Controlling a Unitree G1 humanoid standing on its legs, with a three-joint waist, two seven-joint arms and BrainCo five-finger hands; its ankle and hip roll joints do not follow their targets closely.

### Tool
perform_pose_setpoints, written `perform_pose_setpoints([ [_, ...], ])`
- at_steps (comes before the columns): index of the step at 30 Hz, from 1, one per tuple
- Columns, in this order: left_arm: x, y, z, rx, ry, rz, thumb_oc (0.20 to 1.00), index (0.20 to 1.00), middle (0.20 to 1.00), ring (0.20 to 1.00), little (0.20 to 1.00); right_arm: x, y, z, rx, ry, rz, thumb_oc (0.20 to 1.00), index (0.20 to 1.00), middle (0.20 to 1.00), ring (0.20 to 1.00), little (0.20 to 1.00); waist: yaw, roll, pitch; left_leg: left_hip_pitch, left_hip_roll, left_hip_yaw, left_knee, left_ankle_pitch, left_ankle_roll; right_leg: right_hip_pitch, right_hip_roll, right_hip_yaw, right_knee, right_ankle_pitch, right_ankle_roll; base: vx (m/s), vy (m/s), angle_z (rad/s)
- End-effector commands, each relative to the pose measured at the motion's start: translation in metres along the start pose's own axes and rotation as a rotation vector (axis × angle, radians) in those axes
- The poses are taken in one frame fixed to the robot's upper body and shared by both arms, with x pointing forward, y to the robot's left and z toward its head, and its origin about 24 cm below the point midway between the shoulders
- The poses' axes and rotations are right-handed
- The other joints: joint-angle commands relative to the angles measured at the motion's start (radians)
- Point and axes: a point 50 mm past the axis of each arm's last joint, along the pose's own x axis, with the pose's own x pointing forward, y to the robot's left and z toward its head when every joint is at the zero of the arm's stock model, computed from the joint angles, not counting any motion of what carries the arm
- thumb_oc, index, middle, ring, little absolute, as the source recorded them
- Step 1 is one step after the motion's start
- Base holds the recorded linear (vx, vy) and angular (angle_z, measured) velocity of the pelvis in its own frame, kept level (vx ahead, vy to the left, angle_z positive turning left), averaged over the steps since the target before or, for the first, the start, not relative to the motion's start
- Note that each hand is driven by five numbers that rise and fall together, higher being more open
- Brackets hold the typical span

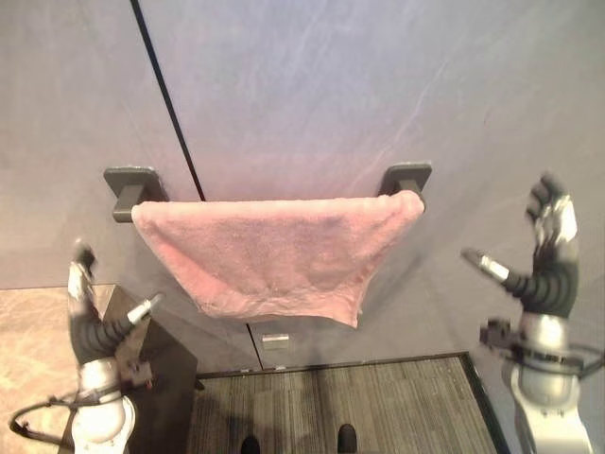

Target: Put brush and paste in cup on sink, flatten towel.

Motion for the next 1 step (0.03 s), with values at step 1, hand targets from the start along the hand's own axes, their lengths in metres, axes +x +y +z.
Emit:
perform_pose_setpoints([
  [1, 0.0042, -0.0191, -0.0127, -0.047, 0.054, -0.205, 1.0, 1.0, 1.0, 1.0, 1.0, 0.0065, 0.0089, 0.0009, -0.03, -0.043, 0.14, 1.0, 1.0, 1.0, 1.0, 1.0, -0.01, 0.001, -0.017, -0.005, -0.028, 0.016, 0.011, 0.008, 0.013, 0.079, -0.019, -0.039, 0.011, -0.045, 0.04, -0.05, -0.023, 0.01],
])
